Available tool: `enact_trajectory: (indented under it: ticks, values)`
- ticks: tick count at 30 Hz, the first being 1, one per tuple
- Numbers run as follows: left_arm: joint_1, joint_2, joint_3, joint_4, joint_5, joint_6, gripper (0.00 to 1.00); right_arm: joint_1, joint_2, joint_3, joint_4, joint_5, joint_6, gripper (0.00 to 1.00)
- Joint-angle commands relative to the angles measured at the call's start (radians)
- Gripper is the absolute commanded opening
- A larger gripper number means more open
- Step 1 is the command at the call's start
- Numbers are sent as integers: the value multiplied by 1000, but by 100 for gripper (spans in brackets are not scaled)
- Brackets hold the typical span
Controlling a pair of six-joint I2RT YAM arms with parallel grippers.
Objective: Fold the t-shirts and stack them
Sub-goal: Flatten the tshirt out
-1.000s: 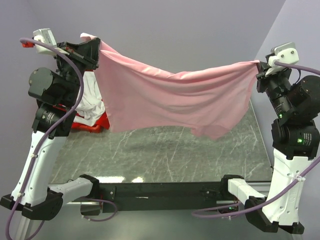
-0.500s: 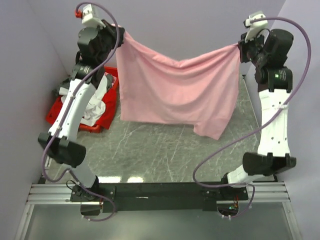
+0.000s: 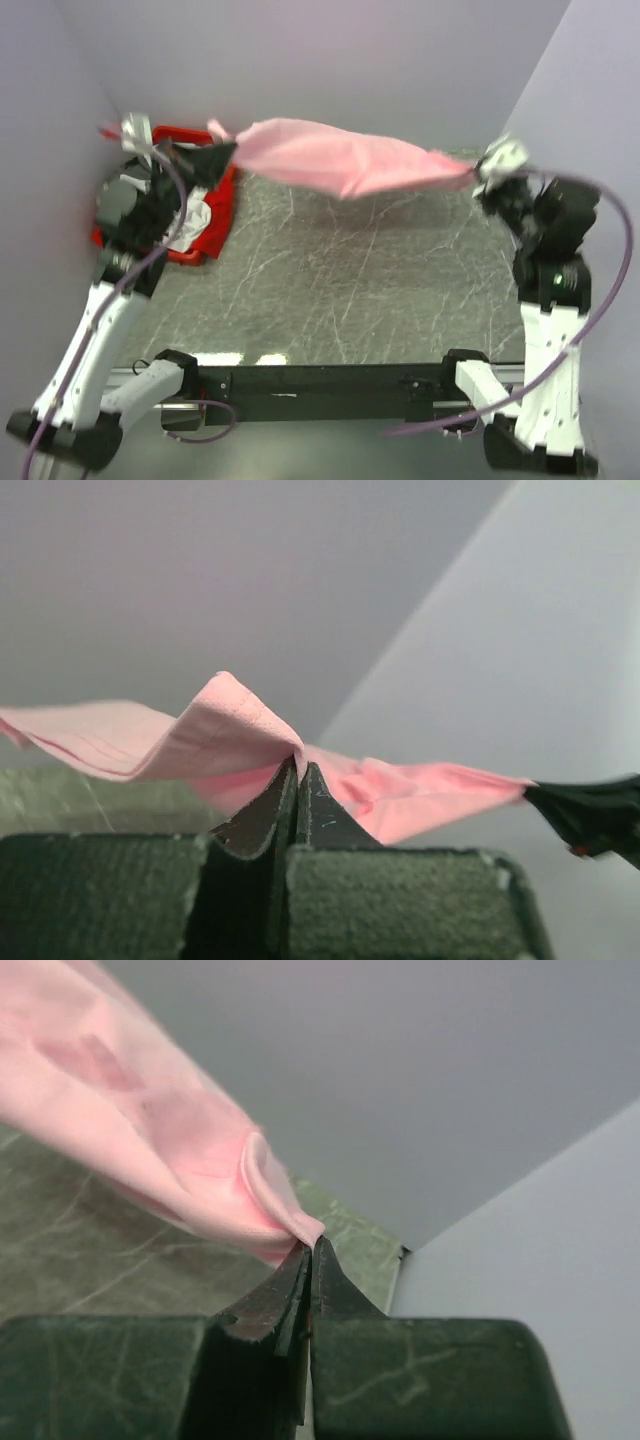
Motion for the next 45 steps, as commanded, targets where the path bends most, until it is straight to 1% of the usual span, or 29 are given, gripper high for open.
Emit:
enact_trajectory:
  ticks: [1, 2, 3, 4, 5, 6, 7, 8, 9, 10, 11, 12, 13, 16, 17, 18, 20, 21, 22, 23, 24, 25, 26, 27, 28, 30, 35, 39, 45]
  values:
    - [-15, -159, -339, -21, 160, -85, 0, -8, -144, -280, -122, -159, -222, 0]
    - [-26, -194, -407, -49, 188, -104, 1, -8, -178, -341, -173, -168, -284, 0]
    - [-33, -227, -469, -127, 237, -134, 1, -8, -213, -466, -261, -170, -398, 0]
    - [-56, -288, -574, -172, 256, -150, 1, -8, -280, -527, -296, -153, -449, 0]
    - [-69, -317, -619, -225, 266, -170, 1, -8, -311, -584, -364, -139, -500, 0]
    - [-82, -346, -667, -261, 285, -215, 4, -8, -342, -680, -391, -120, -575, 0]
    - [-108, -410, -741, -329, 335, -236, 10, -8, -396, -717, -418, -103, -604, 9]
    - [-118, -444, -757, -386, 336, -248, 21, -8, -416, -746, -443, -68, -628, 16]
    - [-124, -481, -761, -446, 322, -257, 44, -8, -446, -779, -490, -51, -657, 30]
    - [-124, -551, -727, -586, 276, -247, 54, -8, -454, -780, -507, -35, -658, 52]
    - [-126, -579, -690, -653, 227, -233, 64, -8, -460, -779, -515, -21, -651, 58]
    - [-126, -610, -651, -722, 186, -202, 78, -9, -462, -762, -512, -3, -619, 63]
    - [-126, -613, -577, -793, 114, -185, 81, -9, -457, -750, -508, -1, -605, 66]
    - [-124, -562, -503, -822, 66, -122, 83, -11, -393, -704, -448, -27, -516, 73]
    - [-124, -539, -503, -795, 52, -107, 83, -9, -363, -693, -419, -38, -499, 73]
    - [-124, -490, -507, -766, 50, -78, 83, -9, -285, -675, -393, -64, -437, 73]
    - [-124, -427, -544, -676, 40, -50, 83, -9, -182, -652, -341, -99, -355, 73]
    - [-123, -393, -560, -555, 35, -26, 83, -8, -69, -623, -304, -116, -285, 73]
    - [-124, -309, -584, -493, 29, -18, 83, -8, -9, -603, -287, -151, -248, 73]
    - [-123, -258, -586, -439, 29, -12, 83, -8, 56, -580, -279, -170, -214, 70]
    - [-123, -147, -584, -327, 41, 8, 82, -8, 182, -523, -287, -185, -180, 69]
    - [-121, -88, -560, -290, 49, 19, 81, -5, 244, -491, -294, -197, -168, 65]
    - [-118, -27, -537, -263, 53, 46, 77, -5, 300, -463, -302, -195, -152, 64]
    - [-118, 82, -508, -247, 64, 63, 76, -5, 394, -419, -308, -188, -142, 63]
    - [-118, 128, -453, -244, 64, 79, 74, -6, 433, -403, -308, -181, -138, 62]
    - [-118, 219, -411, -241, 66, 114, 73, -2, 516, -380, -279, -146, -115, 62]
    - [-118, 265, -385, -218, 43, 157, 73, 18, 645, -310, -255, -152, -70, 61]
    - [-116, 226, -432, -198, 9, 154, 74, 55, 746, -268, -248, -129, -40, 60]
    - [-116, 146, -494, -187, -40, 137, 75, 69, 829, -234, -241, -103, -23, 58]
